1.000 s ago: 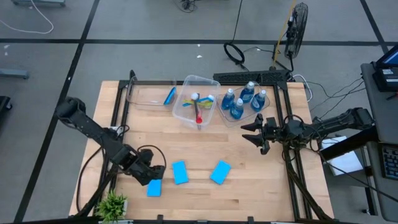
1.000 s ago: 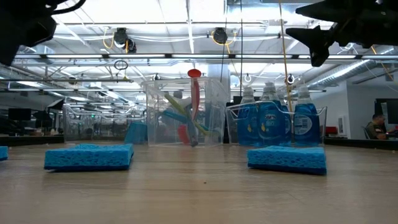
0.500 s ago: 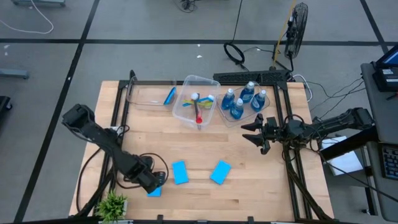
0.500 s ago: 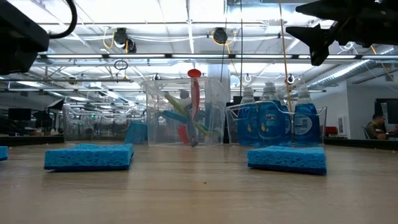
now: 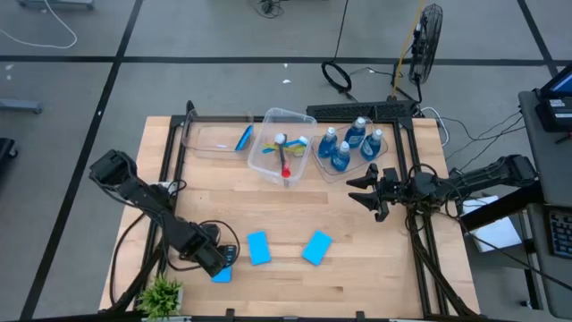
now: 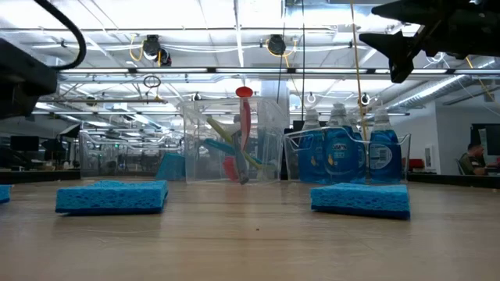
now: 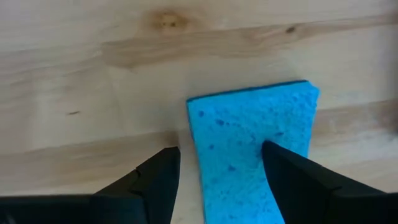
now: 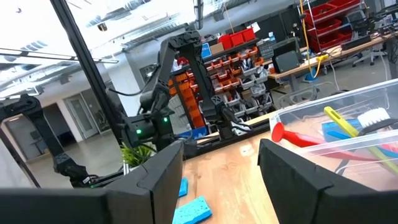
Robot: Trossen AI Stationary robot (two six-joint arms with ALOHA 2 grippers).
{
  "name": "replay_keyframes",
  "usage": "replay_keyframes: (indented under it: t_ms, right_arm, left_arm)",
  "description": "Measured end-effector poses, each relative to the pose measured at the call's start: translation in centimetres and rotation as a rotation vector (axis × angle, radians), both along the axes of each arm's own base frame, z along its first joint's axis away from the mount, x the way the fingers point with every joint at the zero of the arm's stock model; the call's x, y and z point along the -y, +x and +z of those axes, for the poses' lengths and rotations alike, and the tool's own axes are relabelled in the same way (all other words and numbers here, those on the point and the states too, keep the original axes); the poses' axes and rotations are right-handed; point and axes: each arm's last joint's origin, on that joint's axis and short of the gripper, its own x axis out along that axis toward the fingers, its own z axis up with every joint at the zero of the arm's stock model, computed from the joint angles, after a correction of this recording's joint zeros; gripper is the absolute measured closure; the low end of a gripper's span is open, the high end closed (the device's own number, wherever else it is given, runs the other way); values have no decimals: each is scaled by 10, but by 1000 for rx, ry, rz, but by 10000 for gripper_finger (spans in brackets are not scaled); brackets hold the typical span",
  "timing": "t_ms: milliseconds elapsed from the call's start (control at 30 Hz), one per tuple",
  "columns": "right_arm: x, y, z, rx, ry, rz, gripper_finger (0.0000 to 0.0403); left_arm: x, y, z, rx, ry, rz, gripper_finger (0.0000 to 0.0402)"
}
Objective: Pick & Place Kitchen Sink Supplies
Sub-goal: Put the blue sponge into the left transparent bin
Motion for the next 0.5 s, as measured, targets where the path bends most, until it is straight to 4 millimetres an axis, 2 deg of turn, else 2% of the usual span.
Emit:
replay_keyframes:
  t_ms: [167,267,500]
  right_arm:
    - [0,0,0,2,21,3,206]
    - [0,0,0,3,26,4,206]
    - [0,0,0,6,27,2,206]
  left_arm:
    - [-3,-3,-12,48,-36,2,178]
    - [-5,-6,-16,44,-37,2,196]
    - [-8,-10,-20,27,-20,-37,297]
